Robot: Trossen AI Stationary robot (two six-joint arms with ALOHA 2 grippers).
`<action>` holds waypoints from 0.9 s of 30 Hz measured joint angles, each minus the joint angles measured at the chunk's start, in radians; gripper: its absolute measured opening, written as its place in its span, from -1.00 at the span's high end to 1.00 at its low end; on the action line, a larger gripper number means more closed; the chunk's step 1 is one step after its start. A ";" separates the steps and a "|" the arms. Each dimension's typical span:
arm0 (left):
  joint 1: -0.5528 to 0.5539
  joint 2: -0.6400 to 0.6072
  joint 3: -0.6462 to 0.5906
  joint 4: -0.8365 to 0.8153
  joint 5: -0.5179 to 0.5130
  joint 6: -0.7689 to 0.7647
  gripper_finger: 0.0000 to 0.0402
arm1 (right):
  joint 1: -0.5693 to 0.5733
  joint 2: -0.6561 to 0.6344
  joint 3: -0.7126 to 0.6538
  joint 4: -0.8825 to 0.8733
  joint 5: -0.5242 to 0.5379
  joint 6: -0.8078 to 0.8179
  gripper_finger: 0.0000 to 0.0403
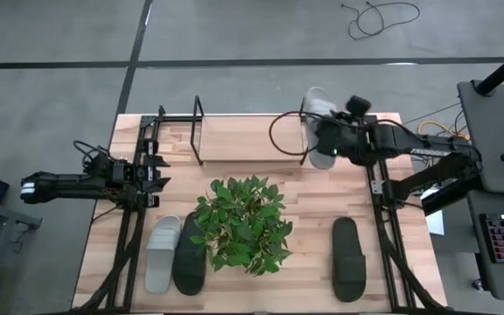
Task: Pick and place slides into the shelf
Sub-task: Put the right gray slide on the shelf
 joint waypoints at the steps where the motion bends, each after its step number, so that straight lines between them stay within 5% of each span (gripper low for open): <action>1: 0.000 0.000 0.000 0.000 0.000 0.000 0.38 | -0.019 0.000 -0.002 0.081 -0.031 -0.062 0.94; 10: 0.000 0.001 0.000 0.000 0.000 0.000 0.38 | -0.162 0.031 -0.004 0.410 -0.192 -0.319 0.94; 27: 0.000 0.000 0.000 -0.001 0.000 0.000 0.38 | -0.264 0.340 0.107 0.460 -0.231 -0.383 0.94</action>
